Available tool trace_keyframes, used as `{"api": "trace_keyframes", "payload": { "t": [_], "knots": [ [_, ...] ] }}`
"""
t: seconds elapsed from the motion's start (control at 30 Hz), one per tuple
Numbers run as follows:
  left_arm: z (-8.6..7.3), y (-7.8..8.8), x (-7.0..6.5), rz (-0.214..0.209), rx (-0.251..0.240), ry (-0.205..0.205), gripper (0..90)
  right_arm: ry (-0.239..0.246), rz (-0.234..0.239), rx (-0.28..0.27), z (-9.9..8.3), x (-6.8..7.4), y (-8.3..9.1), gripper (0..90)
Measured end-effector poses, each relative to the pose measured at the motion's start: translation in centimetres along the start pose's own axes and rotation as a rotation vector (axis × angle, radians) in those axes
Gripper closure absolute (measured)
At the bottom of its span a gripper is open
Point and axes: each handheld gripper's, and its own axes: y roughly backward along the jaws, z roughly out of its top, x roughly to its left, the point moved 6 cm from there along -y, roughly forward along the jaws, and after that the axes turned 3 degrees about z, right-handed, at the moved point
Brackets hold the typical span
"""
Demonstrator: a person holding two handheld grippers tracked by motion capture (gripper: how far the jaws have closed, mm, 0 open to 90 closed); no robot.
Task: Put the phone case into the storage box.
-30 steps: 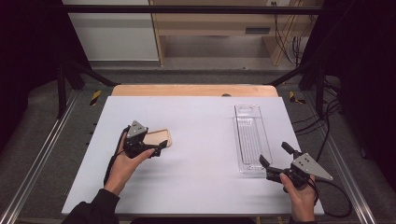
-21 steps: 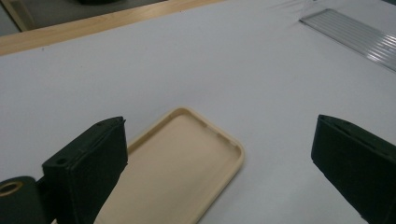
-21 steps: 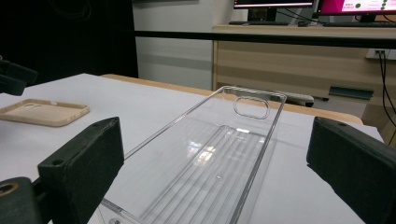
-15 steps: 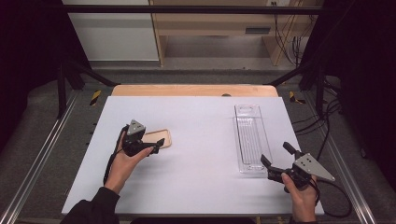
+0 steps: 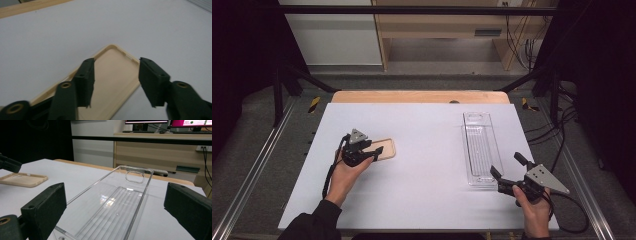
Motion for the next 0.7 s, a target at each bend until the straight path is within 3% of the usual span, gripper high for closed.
{"api": "trace_keyframes", "payload": {
  "t": [0.03,0.1,0.27,0.4,0.7],
  "knots": [
    [-0.1,-0.1,0.0,-0.003,0.004,-0.002,63.2,-0.001,-0.002,0.001,0.0,-0.1,0.0,4.5],
    [-0.5,-0.4,0.0,-0.015,0.032,0.003,71.3,-0.002,-0.004,0.002,-0.1,-0.2,0.1,4.6],
    [-0.9,-0.8,-0.1,-0.020,0.069,-0.005,83.4,-0.005,-0.004,-0.002,0.0,-0.2,0.1,4.7],
    [-1.1,-1.1,-0.4,-0.040,0.095,0.002,89.5,-0.008,-0.006,-0.004,0.0,-0.2,0.1,4.8],
    [-1.6,-2.3,-0.2,-0.044,0.129,0.008,90.0,-0.008,-0.006,-0.001,0.0,-0.2,0.2,4.8]
  ]
}}
